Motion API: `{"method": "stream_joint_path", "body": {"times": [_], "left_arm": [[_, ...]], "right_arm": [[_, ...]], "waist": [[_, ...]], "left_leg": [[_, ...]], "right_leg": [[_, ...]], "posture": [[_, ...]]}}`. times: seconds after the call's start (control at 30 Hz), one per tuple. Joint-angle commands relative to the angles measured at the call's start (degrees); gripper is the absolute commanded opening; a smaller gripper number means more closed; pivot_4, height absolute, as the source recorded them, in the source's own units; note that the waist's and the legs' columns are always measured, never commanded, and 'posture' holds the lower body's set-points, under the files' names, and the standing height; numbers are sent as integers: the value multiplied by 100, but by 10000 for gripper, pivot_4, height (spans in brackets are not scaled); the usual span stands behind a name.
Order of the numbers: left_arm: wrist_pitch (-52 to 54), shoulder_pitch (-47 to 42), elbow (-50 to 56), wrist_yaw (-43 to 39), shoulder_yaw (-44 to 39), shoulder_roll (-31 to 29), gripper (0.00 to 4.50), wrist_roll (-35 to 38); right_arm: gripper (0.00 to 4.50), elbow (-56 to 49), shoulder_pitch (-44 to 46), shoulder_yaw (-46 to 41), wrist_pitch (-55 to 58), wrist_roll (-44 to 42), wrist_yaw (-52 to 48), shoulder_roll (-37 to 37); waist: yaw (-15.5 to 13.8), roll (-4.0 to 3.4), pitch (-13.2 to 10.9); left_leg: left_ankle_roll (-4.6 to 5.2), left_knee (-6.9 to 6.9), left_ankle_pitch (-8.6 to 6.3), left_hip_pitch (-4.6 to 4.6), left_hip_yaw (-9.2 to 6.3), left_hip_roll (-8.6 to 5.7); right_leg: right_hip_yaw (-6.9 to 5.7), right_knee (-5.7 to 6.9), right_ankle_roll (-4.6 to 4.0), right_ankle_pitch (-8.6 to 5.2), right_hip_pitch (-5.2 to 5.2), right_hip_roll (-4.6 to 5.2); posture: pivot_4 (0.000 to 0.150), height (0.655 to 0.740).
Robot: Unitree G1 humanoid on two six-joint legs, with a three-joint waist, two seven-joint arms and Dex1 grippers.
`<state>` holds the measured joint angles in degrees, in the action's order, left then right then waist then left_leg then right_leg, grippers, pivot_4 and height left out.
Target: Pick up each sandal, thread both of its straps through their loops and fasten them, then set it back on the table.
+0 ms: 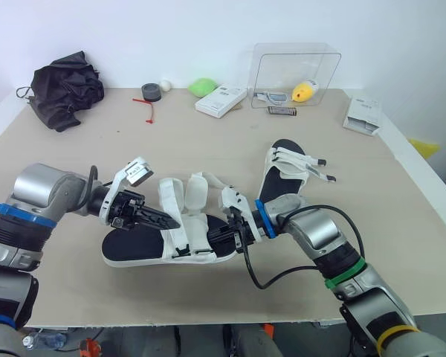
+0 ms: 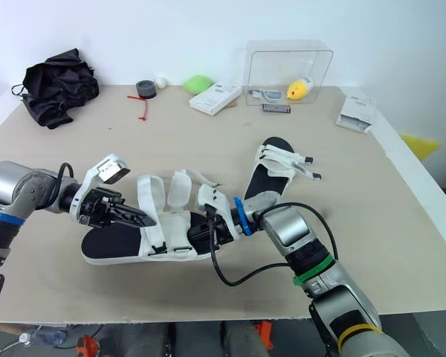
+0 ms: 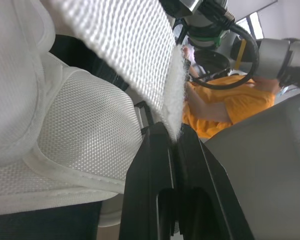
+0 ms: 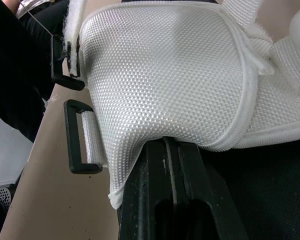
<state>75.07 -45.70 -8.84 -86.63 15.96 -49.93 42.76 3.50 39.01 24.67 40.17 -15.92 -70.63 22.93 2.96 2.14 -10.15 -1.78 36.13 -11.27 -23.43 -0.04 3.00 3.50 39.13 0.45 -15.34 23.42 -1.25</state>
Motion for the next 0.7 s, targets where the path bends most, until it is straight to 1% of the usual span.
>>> {"method": "stream_joint_path", "body": {"times": [0.03, 0.2, 0.43, 0.6, 0.7], "left_arm": [[7, -42, 113, -39, -112, -65, 389, 65], [-91, 43, 94, -53, -28, -116, 389, -17], [-651, 489, 487, -235, 409, -460, 389, -383], [-1004, 593, 539, -253, 525, -504, 389, -621], [-1289, 645, 579, -183, 478, -426, 389, -744]], "right_arm": [[0, 92, -78, 163, 71, 84, 57, 2], [0, 84, -84, 171, 76, 82, 59, -4], [0, 55, -103, 183, 81, 88, 70, 2], [0, 51, -100, 189, 80, 86, 65, -3], [0, 57, -100, 189, 76, 89, 66, -6]], "waist": [[0, 0, 0], [0, 0, 0], [2, 1, 1], [3, 0, 1], [3, 0, 1]], "left_leg": [[0, 0, 0, 0, 0, 0], [0, 0, 0, 0, 0, 0], [1, -2, -1, 2, 2, 3], [2, -2, -1, 4, 2, 6], [5, -2, -3, 5, 3, 10]], "right_leg": [[0, 0, 0, 0, 0, 0], [0, 0, 0, 0, 0, 0], [3, 1, -2, -1, 0, -2], [3, 1, -4, -2, 0, -6], [5, 1, -7, -3, 0, -10]], "posture": [[1500, 7400], [1500, 7400], [1500, 7400], [1500, 7400], [1500, 7400]]}}
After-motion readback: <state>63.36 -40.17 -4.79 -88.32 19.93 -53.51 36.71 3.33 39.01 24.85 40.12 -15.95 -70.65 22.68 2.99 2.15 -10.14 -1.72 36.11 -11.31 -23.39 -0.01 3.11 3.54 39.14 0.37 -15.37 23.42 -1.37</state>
